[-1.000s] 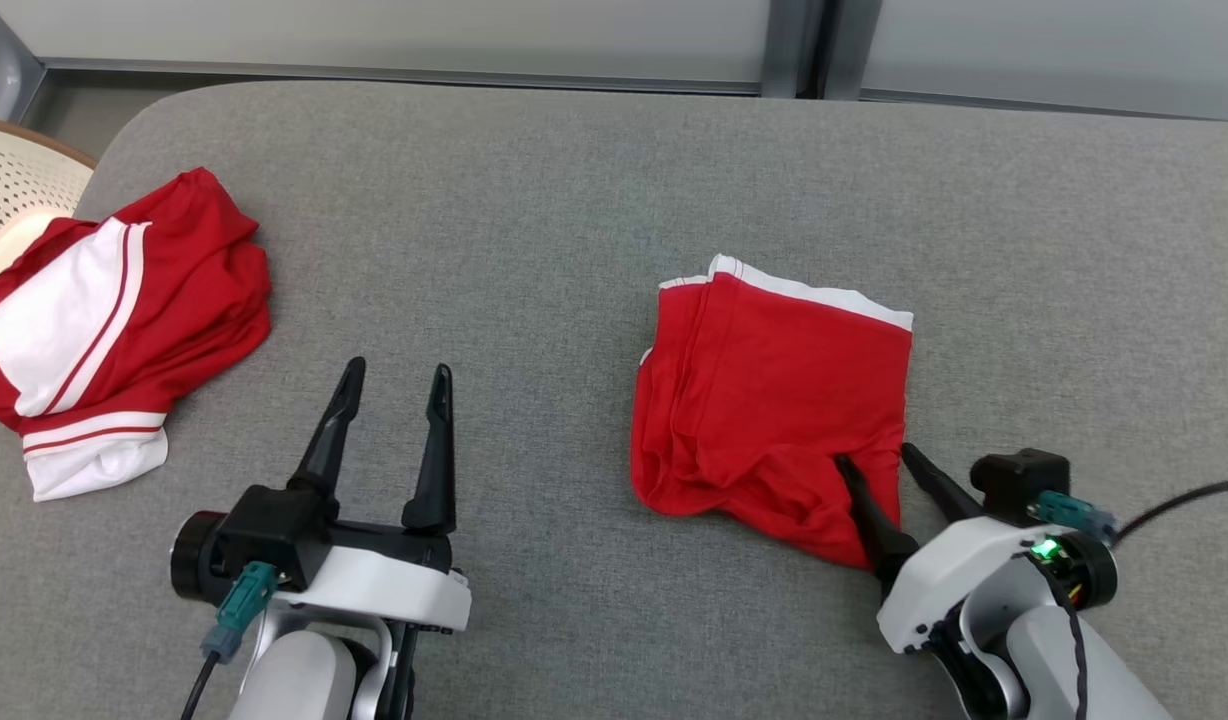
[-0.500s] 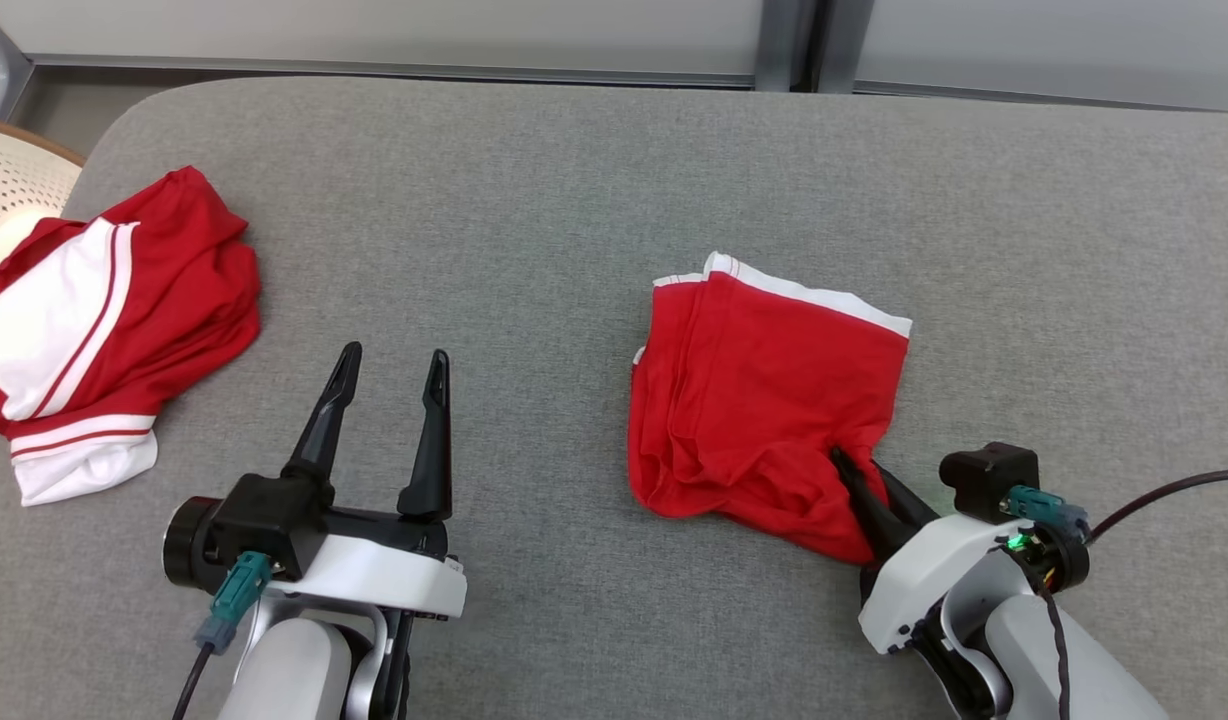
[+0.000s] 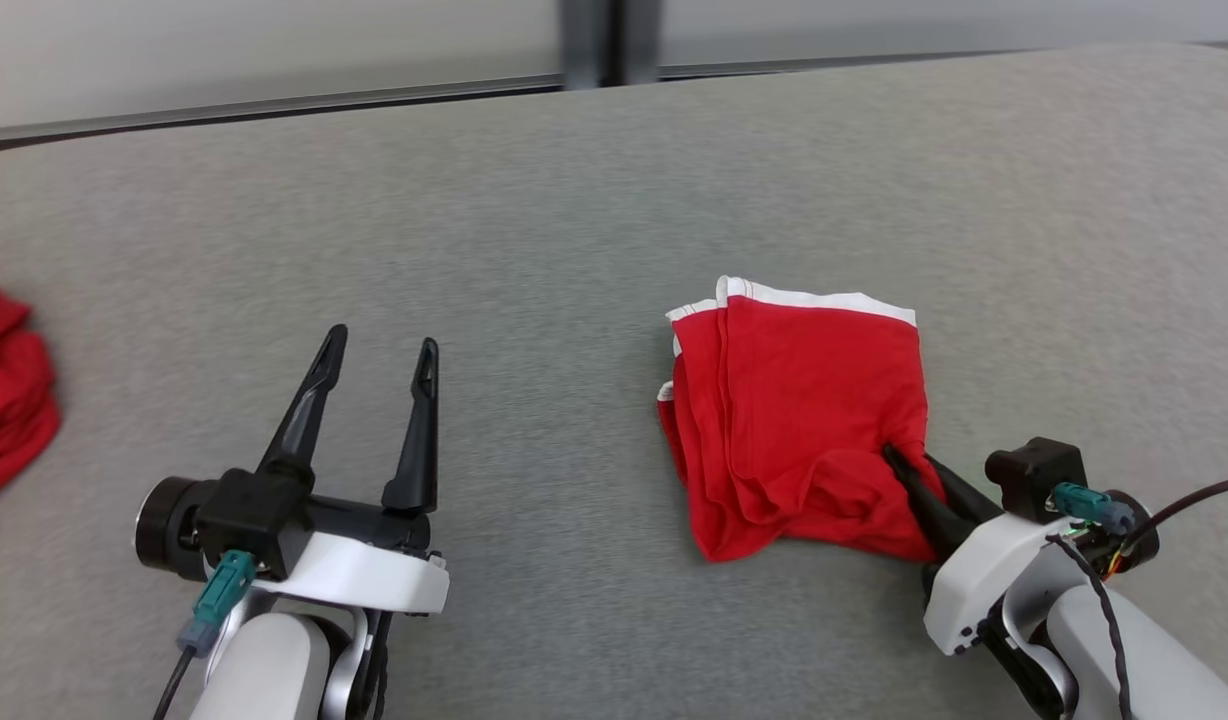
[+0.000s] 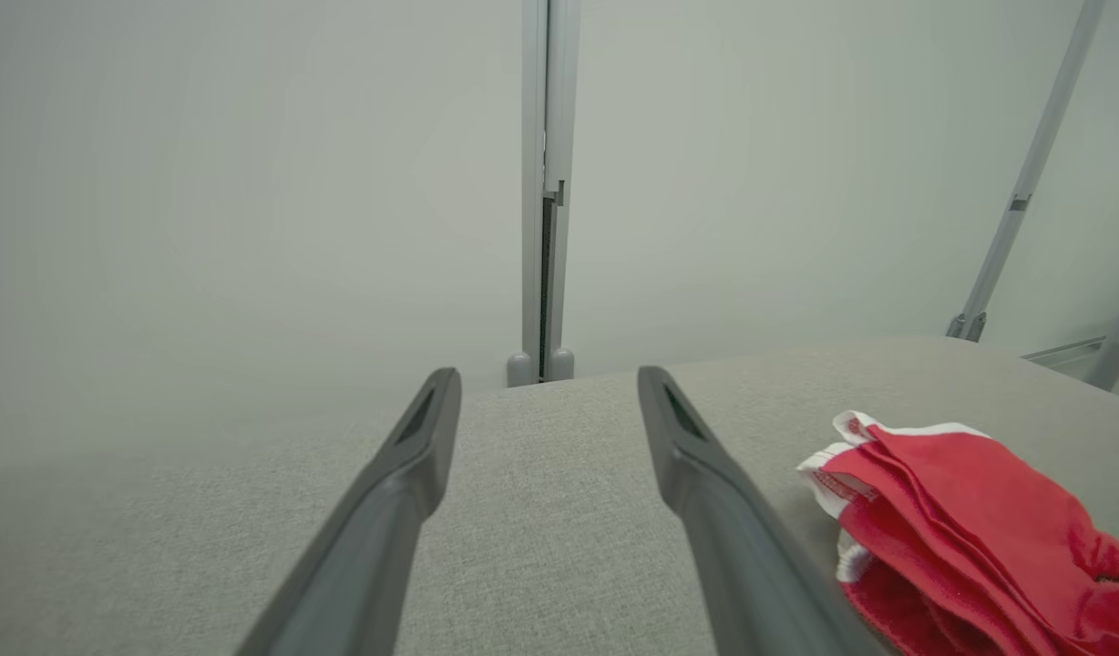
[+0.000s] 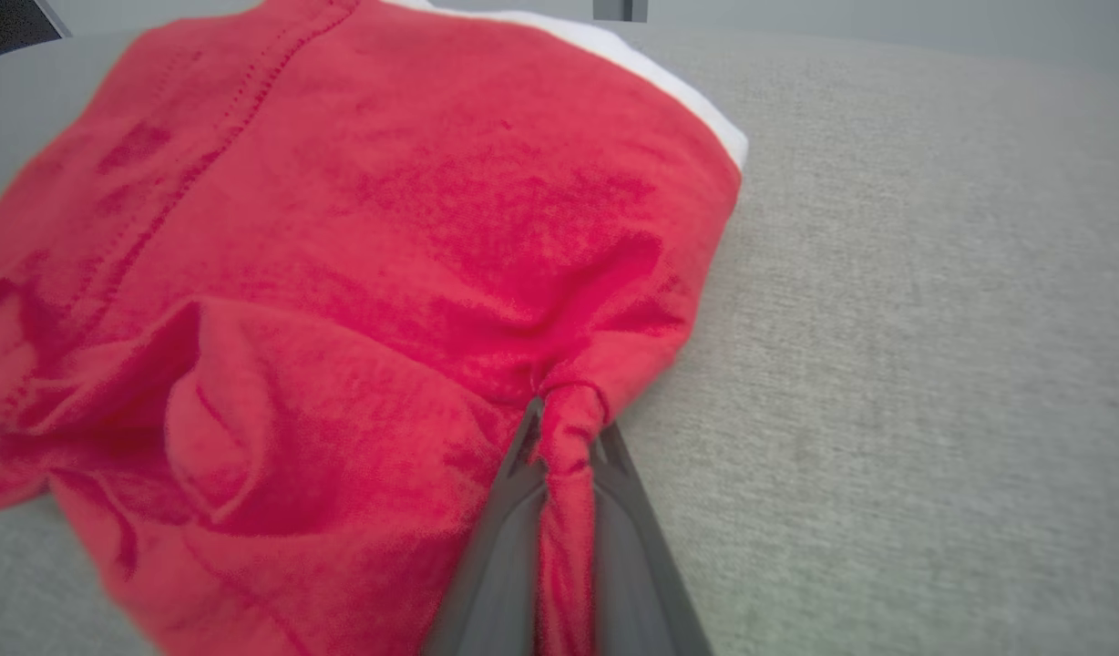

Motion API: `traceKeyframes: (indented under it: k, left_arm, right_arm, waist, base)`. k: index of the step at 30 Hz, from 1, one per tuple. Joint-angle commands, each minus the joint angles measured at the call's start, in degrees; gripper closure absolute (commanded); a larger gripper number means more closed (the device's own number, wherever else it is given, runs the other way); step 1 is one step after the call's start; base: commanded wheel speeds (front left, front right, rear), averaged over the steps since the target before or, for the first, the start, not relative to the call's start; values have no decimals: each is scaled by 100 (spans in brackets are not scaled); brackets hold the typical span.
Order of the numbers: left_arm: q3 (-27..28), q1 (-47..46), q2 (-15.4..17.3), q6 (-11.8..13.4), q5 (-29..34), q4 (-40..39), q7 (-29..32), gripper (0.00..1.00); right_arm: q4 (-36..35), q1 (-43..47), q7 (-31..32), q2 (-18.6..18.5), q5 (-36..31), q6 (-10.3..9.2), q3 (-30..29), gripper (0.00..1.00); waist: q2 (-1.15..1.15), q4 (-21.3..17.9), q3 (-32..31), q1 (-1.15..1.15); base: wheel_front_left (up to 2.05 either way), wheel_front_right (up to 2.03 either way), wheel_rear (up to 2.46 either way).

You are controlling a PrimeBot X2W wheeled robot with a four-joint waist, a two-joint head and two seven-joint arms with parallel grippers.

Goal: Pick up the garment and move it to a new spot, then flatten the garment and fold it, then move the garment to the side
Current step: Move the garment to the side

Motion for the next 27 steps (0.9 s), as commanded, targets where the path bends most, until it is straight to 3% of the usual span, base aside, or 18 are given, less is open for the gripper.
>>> traceKeyframes:
  k: [1,7,12,21,27]
  left_arm:
    - [1,-127,34,-30,51,-40,5,0]
    - [-124,-318,138,-80,147,-333,197,0]
    - [-286,-670,152,-125,268,-577,414,0]
    - [-671,-1583,270,-397,579,-993,783,0]
    - [-937,-2088,214,-503,707,-1057,892,0]
  right_arm:
    - [-2,-51,12,-63,39,-17,35,100]
    - [-103,-415,-206,-316,94,-15,336,100]
    - [3,-926,-454,-658,179,-16,499,100]
    - [662,-1953,-801,-1591,240,-15,60,100]
    - [1104,-2423,-876,-2106,401,-15,-253,100]
  waist:
    - [0,-476,93,0]
    - [0,-1102,418,0]
    - [0,-1351,889,0]
    - [0,-1485,1964,0]
    - [0,-1304,2480,0]
  base:
    - [0,0,0]
    - [0,0,0]
    - [0,0,0]
    - [0,0,0]
    - [0,0,0]
